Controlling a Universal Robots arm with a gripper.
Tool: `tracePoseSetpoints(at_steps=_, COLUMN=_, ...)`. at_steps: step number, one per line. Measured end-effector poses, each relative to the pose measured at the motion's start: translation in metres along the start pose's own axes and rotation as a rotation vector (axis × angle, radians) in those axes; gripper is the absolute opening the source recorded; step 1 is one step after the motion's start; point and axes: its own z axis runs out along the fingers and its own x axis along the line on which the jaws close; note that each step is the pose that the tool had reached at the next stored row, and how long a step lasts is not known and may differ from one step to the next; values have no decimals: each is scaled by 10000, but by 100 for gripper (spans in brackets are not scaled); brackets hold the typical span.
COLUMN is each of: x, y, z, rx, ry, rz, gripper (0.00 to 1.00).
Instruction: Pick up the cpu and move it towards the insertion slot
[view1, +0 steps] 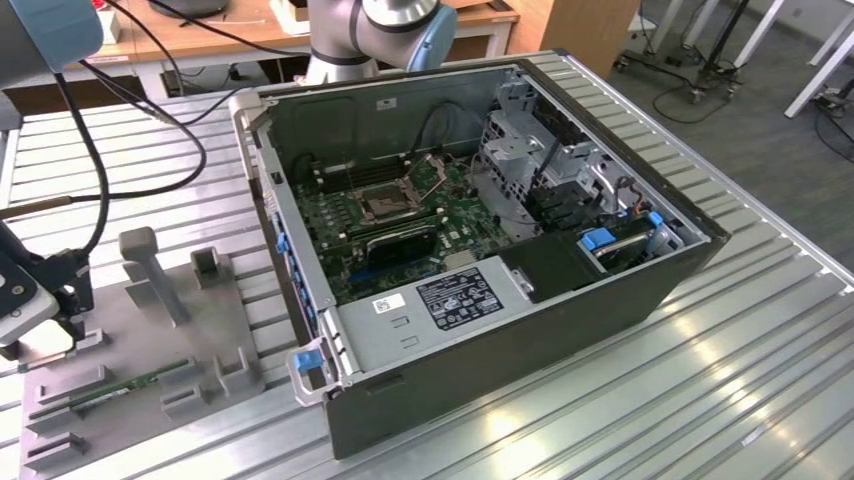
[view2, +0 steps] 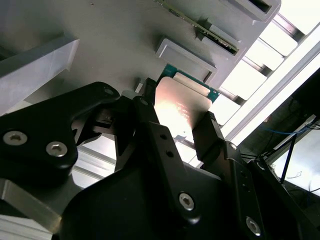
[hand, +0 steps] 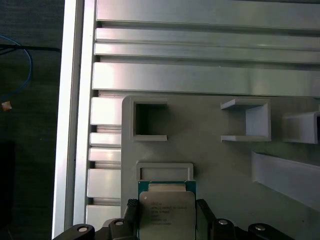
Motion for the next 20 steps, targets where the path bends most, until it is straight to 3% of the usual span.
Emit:
tracePoseSetpoints(at_steps=9, x=0, y=2, z=-49, rx=1, ry=1, rz=-1, gripper=54)
tracePoseSetpoints(at_steps=20, x=0, y=9, z=-235, rx=-1, ry=-1, rz=-1, gripper=54)
